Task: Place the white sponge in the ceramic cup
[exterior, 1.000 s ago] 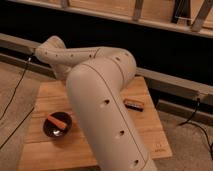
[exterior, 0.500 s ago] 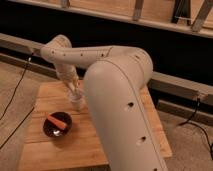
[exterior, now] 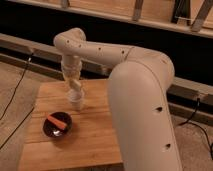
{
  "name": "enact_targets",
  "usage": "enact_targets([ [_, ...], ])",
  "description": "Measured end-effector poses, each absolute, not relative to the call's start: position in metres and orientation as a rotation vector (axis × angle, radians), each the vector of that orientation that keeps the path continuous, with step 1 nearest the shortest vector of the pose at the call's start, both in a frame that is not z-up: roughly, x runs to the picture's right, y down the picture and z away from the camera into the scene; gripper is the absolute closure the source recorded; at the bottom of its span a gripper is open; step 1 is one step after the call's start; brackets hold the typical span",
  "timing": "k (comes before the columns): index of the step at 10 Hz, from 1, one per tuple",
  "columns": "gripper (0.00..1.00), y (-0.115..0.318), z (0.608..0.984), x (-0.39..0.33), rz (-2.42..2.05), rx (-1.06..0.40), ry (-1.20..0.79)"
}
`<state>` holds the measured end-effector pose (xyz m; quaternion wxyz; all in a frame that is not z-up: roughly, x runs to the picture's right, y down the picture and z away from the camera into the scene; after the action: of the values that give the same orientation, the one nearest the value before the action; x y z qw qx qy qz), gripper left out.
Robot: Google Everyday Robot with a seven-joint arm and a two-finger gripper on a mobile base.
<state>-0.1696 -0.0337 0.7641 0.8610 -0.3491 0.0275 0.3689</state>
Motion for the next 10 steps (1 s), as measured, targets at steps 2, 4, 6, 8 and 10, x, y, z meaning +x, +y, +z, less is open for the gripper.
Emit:
enact_targets([
  [2,1.0,-0.034,0.749,-0.164,0.663,-0.8,-0.02],
  [4,1.0,-0.039,0.739,-0.159,0.591,-0.849,-0.084],
  [6,1.0,-0.04,0.736,-0.171,0.566,-0.884,-0.13],
  [8,1.0,-0.032,0.738,-0.191,0.528,-0.928,-0.18],
  [10,1.0,-0.016,0.752,-0.202,0.486,-0.973,-0.2],
])
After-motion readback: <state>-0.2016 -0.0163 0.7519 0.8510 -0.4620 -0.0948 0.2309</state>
